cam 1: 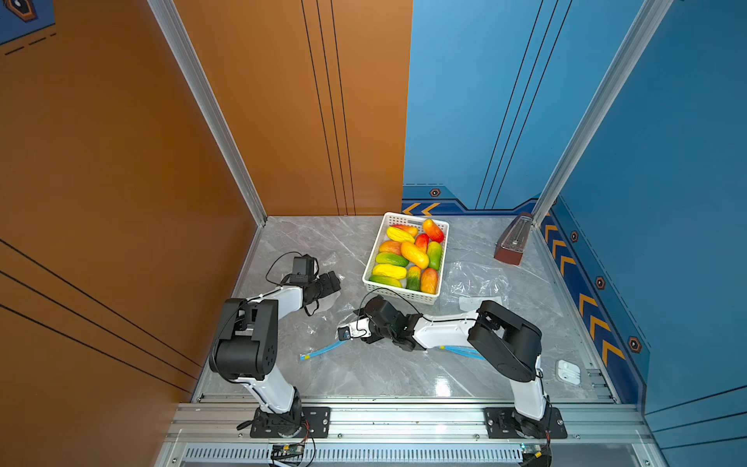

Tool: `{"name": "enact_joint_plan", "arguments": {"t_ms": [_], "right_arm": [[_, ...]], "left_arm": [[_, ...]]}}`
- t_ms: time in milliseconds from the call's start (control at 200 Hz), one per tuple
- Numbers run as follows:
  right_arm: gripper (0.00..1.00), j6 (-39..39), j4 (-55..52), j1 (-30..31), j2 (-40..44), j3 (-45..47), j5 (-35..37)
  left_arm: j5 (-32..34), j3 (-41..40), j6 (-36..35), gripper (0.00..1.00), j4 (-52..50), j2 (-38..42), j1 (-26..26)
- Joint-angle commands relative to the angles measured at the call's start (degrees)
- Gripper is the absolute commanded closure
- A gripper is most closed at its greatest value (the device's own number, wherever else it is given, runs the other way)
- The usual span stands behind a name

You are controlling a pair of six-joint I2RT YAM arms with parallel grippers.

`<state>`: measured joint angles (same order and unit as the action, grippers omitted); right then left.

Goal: Place the mango in a zip-top bag and seal the zipper
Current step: Pick up the zipper food storage bag at the center of the board.

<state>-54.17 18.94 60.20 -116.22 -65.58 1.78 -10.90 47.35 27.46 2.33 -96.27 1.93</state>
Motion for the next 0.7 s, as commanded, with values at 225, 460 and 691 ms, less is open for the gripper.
{"name": "enact_joint_plan", "arguments": {"t_ms": [225,460,691], "right_arm": [[0.87,7.7,5.6,-2.3,-3.2,-4.5,1.4],[0.96,26.0,-0.2,-6.3,2.3,-11.2,-5.3],[0.97,35.3,-0.4,-9.7,3.4,-13.9,-8.3]], "left_arm": [[-6.0,2.0,-0.3,0.11,-8.5,1.9,-1.3],[7.5,-4.1,-0.1,0.1,-9.6,30.0,-0.2],[10.9,-7.8,-7.8,0.21,-16.7,43.9,8.0]]}}
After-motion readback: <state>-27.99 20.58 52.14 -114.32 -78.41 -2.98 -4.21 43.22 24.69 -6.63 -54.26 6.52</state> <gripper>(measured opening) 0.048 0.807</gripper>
